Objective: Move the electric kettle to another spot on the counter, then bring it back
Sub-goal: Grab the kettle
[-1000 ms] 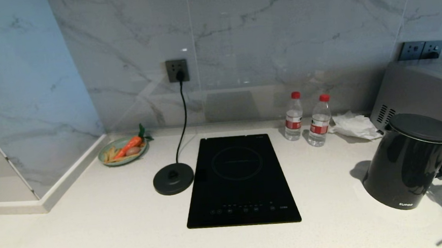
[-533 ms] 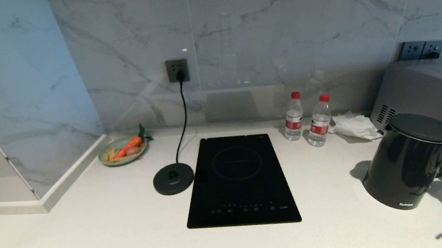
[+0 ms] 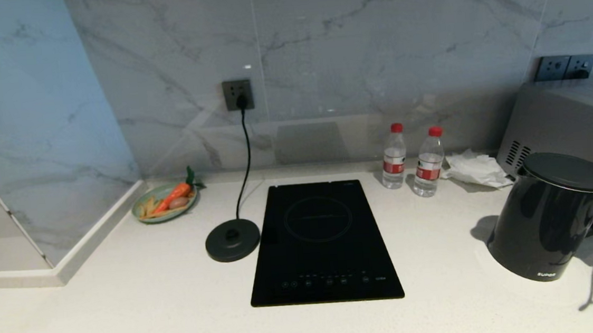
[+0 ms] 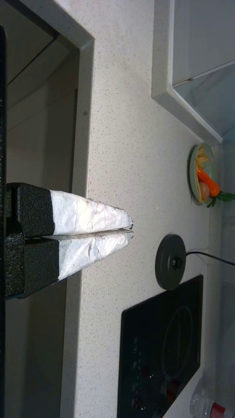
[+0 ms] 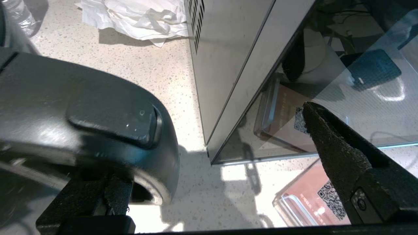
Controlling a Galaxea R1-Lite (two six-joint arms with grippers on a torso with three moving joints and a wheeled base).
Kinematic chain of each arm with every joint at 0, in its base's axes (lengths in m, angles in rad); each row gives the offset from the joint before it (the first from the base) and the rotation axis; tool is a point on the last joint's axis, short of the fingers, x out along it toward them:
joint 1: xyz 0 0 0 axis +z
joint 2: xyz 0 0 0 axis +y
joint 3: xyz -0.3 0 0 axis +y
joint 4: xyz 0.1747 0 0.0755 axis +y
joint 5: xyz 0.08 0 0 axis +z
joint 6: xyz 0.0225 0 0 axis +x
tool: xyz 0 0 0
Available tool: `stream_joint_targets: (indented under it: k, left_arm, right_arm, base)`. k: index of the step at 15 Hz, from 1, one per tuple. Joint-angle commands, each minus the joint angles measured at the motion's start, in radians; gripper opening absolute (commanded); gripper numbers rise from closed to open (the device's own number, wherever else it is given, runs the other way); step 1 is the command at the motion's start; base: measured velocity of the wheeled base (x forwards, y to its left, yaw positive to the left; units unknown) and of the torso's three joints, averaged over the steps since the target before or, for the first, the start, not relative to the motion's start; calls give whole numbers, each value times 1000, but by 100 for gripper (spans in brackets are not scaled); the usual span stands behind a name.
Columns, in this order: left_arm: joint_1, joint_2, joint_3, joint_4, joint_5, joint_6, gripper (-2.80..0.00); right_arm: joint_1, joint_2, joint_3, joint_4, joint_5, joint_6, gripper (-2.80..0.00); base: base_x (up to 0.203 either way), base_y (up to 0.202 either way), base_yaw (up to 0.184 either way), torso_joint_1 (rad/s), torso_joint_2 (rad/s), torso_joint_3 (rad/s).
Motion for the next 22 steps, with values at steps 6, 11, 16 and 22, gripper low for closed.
stream_joint_targets:
  k: [6,11,16,22]
  left_arm:
    - [0,0,3,0,0,0,-280]
    - [0,0,3,0,0,-1,-280]
    - [0,0,3,0,0,0,-280]
    - [0,0,3,0,0,-2,-280]
  right_arm:
    - [62,19,4,-30,-19,-1,0]
    - [101,27,10,-42,-33,16,0]
    - [121,50,10,-51,-33,20,0]
    - [142,47,38,-98,-34,34,0]
  base:
    - [0,0,0,0,0,0]
    - [0,0,0,0,0,0]
    - [0,0,0,0,0,0]
    - [0,0,0,0,0,0]
